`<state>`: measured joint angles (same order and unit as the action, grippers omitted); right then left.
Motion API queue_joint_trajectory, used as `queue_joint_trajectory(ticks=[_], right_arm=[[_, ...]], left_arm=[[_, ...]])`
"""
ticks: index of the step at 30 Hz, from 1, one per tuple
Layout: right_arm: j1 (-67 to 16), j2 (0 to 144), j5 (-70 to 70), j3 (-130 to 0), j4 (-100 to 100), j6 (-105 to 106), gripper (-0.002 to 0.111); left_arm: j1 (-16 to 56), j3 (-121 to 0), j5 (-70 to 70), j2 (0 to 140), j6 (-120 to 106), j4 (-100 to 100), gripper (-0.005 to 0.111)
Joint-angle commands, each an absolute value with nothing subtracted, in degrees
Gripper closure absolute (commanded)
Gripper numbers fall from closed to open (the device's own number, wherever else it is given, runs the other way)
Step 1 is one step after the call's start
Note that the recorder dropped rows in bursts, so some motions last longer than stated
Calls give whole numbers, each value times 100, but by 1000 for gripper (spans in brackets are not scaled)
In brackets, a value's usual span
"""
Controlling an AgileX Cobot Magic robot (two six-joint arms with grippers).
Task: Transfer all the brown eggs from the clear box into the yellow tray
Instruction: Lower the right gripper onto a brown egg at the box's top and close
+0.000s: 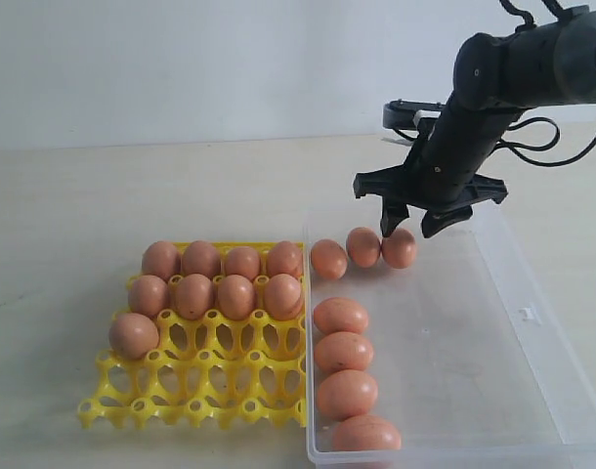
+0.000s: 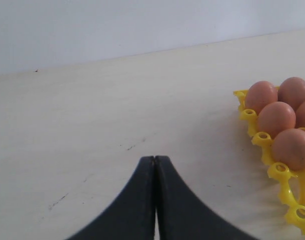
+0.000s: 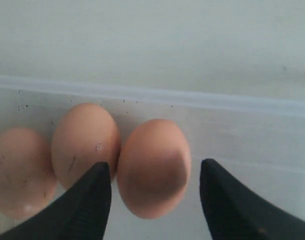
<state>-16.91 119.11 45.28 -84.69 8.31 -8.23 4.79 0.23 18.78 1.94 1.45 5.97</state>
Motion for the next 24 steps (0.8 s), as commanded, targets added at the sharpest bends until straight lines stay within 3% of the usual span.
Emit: queue_joint_trajectory(ticks=[1, 24], right_arm=[[-1667, 12000, 4341, -8510, 929, -793, 55], [-1667, 12297, 3849, -8510, 916, -793, 55]], left_arm=[[519, 0, 1809, 208, 170, 584, 107], [519, 0, 1809, 208, 170, 584, 107]])
